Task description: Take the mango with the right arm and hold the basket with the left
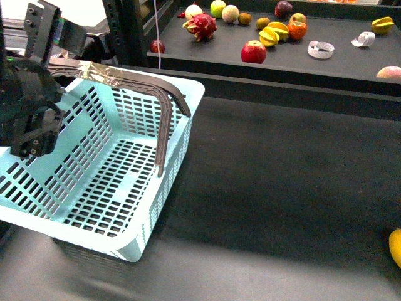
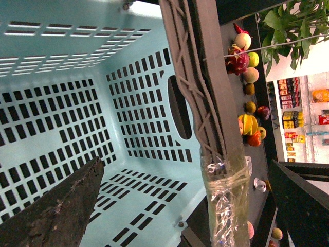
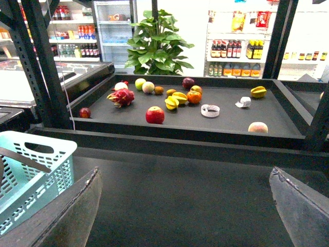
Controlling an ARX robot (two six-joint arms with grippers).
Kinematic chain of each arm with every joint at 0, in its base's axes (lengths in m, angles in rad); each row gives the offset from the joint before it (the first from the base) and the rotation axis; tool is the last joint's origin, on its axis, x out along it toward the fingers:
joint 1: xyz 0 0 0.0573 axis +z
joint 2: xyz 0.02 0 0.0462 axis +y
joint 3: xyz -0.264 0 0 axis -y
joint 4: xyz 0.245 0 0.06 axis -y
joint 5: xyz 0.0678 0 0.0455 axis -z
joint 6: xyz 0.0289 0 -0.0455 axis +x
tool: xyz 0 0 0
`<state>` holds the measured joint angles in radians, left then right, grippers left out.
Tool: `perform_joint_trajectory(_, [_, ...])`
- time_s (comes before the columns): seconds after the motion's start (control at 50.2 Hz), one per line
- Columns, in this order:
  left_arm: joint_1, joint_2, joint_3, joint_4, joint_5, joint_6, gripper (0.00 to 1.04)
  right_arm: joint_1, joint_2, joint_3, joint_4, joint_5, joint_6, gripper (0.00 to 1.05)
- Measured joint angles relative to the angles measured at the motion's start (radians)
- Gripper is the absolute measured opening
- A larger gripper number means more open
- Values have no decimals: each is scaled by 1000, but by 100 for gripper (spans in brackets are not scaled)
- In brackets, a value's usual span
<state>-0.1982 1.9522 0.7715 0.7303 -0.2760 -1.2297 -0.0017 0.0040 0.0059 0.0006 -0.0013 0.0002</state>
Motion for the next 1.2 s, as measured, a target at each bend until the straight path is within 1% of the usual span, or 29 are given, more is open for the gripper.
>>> perform_joint_trajectory(0.199, [-23, 111, 156, -34, 18, -26, 97, 0, 0, 0, 0, 0, 0, 97])
perform_joint_trajectory(0.438, [-18, 206, 294, -51, 37, -36, 96, 0, 0, 0, 0, 0, 0, 97])
perform_joint_trajectory(0.478, [-16, 214, 302, -51, 41, -36, 91, 0, 0, 0, 0, 0, 0, 97])
perform_joint_trajectory(0.518, [-14, 222, 307, -49, 42, -37, 80, 0, 0, 0, 0, 0, 0, 97])
perform_joint_trajectory(0.538, [-13, 223, 308, -48, 42, -37, 78, 0, 0, 0, 0, 0, 0, 97])
perform_joint_trajectory(0.638, [-11, 226, 310, -34, 44, -36, 60, 0, 0, 0, 0, 0, 0, 97])
perform_joint_trajectory(0.677, [-11, 226, 310, -29, 46, -36, 49, 0, 0, 0, 0, 0, 0, 97])
perform_joint_trajectory(0.697, [-11, 226, 310, -27, 48, -36, 46, 0, 0, 0, 0, 0, 0, 97])
perform_joint_trajectory(0.717, [-11, 227, 307, -24, 52, -35, 38, 0, 0, 0, 0, 0, 0, 97])
perform_joint_trajectory(0.797, [-11, 227, 298, -24, 70, -31, 24, 0, 0, 0, 0, 0, 0, 97])
perform_joint_trajectory(0.837, [-11, 227, 296, -24, 76, -54, 20, 0, 0, 0, 0, 0, 0, 97])
perform_joint_trajectory(0.877, [-11, 225, 291, -23, 87, -53, 17, 0, 0, 0, 0, 0, 0, 97])
perform_joint_trajectory(0.976, [-16, 203, 271, -24, 119, -15, 17, 0, 0, 0, 0, 0, 0, 97])
perform_joint_trajectory(1.116, [-36, 163, 215, 0, 174, 76, 16, 0, 0, 0, 0, 0, 0, 97])
perform_joint_trajectory(1.196, [-63, 126, 172, 32, 216, 158, 16, 0, 0, 0, 0, 0, 0, 97])
